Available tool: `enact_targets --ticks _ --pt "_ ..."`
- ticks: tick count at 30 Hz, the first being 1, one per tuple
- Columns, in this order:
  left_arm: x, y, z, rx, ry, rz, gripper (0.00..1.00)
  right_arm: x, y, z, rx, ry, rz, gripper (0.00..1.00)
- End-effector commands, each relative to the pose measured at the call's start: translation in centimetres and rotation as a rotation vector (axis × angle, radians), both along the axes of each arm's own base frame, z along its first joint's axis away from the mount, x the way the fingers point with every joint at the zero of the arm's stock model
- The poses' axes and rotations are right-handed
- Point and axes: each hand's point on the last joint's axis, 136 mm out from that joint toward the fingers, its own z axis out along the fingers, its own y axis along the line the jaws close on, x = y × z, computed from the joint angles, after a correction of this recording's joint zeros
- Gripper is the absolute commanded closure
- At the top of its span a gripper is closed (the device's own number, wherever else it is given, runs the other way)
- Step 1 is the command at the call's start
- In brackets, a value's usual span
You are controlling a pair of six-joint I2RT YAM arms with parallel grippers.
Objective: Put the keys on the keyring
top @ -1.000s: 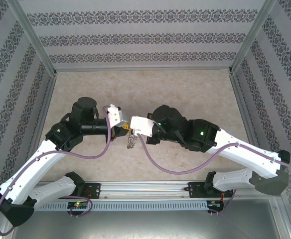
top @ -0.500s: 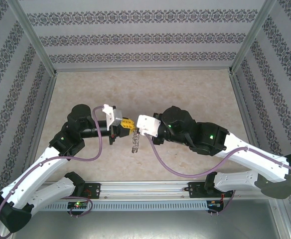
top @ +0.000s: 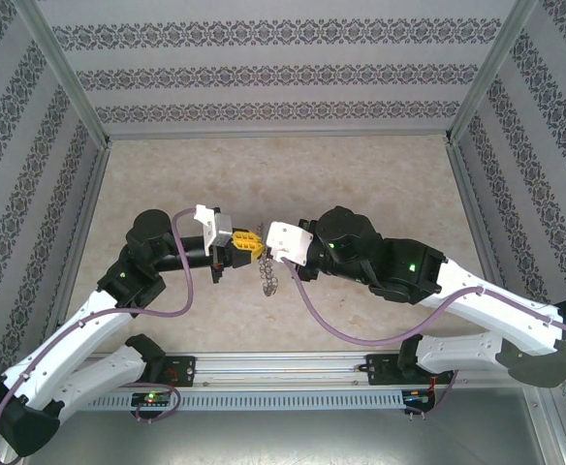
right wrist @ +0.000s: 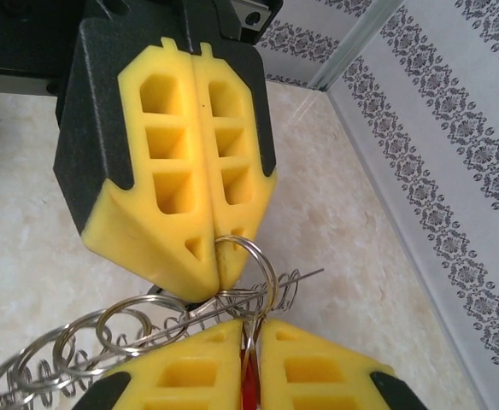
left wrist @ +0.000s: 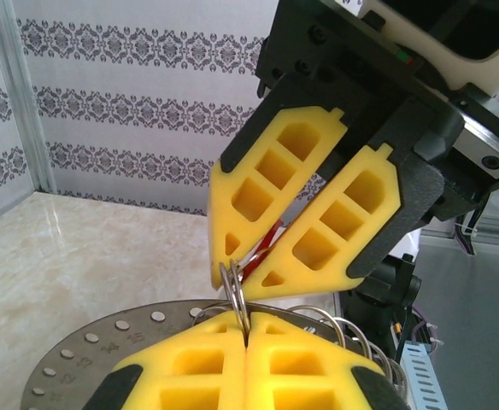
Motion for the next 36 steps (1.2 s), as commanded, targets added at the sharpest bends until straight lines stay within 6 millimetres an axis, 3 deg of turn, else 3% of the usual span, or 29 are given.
enact_targets --ticks 1,7,12,17,26,36 --pt "-1.5 0.3 3.3 -0.087 -0.127 -0.047 1.00 0.0 0.5 -0.4 0.000 0.011 0.002 0.86" --pt "-1.5 0.3 3.2 -0.088 -0.126 -0.047 1.00 -0.2 0.5 -0.9 -0.011 0.007 0.010 0.89" --pt "-1.3 0.3 3.0 -0.080 -0.128 -0.035 1.00 -0.3 0.3 -1.0 -0.017 0.003 0.006 0.79" --pt "-1.3 0.3 2.2 -0.040 -0.129 -0.035 1.00 -0.6 -1.0 1.1 0.082 -0.019 -0.012 0.67" --pt "-1.4 0.3 1.6 -0.008 -0.135 -0.048 1.00 -0.7 -0.9 3.4 0.190 -0.003 0.022 0.66" --pt "-2.0 0.2 1.5 0.002 -0.138 -0.082 1.00 -0.5 0.5 2.5 0.162 0.045 0.074 0.65"
